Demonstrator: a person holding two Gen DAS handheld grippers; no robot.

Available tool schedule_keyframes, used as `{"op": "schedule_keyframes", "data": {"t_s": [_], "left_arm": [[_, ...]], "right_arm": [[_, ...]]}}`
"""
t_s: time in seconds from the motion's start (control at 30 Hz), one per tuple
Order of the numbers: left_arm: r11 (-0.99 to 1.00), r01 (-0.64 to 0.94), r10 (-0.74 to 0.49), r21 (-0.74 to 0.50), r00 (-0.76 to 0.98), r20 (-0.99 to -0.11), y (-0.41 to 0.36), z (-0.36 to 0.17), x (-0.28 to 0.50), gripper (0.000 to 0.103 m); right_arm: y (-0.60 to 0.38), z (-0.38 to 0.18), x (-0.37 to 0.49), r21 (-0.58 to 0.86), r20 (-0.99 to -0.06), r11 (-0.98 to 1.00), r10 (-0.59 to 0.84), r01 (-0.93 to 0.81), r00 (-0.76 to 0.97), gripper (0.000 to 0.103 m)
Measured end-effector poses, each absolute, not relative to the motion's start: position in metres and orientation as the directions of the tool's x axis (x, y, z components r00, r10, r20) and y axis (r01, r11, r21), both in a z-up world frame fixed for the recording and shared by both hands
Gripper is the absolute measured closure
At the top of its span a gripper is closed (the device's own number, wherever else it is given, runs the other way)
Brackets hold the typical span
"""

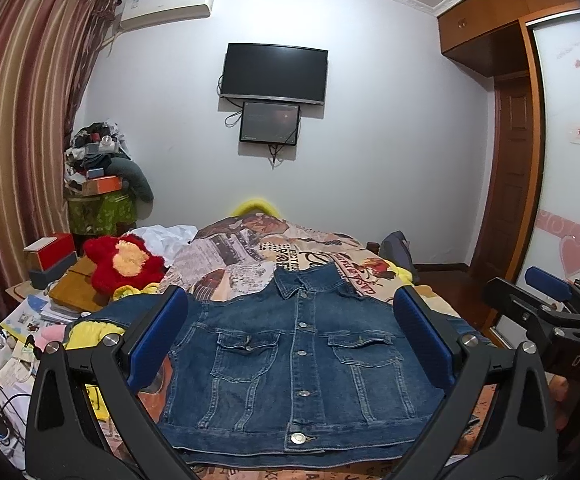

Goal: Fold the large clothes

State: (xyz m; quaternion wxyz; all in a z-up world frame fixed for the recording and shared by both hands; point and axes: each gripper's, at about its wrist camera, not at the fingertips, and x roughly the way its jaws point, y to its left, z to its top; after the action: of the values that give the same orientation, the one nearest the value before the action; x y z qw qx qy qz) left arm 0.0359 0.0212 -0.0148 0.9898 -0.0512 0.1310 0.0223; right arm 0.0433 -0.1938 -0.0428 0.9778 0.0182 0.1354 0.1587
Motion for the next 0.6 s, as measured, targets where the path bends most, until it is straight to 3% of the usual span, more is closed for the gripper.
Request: {"op": "schedule_keyframes", "data": {"t_s": [0.23,0.6], "left_arm": [[0.989,-0.121,0.091,-0.088,0.953,-0.29,0.039,-0.024,0.066,0.0],[0.965,-0.257,0.218,-0.06,0.904,-0.369,0.095,-0.052,0.149,0.0]], "right_arm": [[-0.186,-0.046,0.075,0.072,-0.295,0.947,0.321,-0.314,0.9,0.0],[-0.16,-0.069,0.182,0.066,-0.429,0.934,0.345,-0.352,0.835,0.0]]}}
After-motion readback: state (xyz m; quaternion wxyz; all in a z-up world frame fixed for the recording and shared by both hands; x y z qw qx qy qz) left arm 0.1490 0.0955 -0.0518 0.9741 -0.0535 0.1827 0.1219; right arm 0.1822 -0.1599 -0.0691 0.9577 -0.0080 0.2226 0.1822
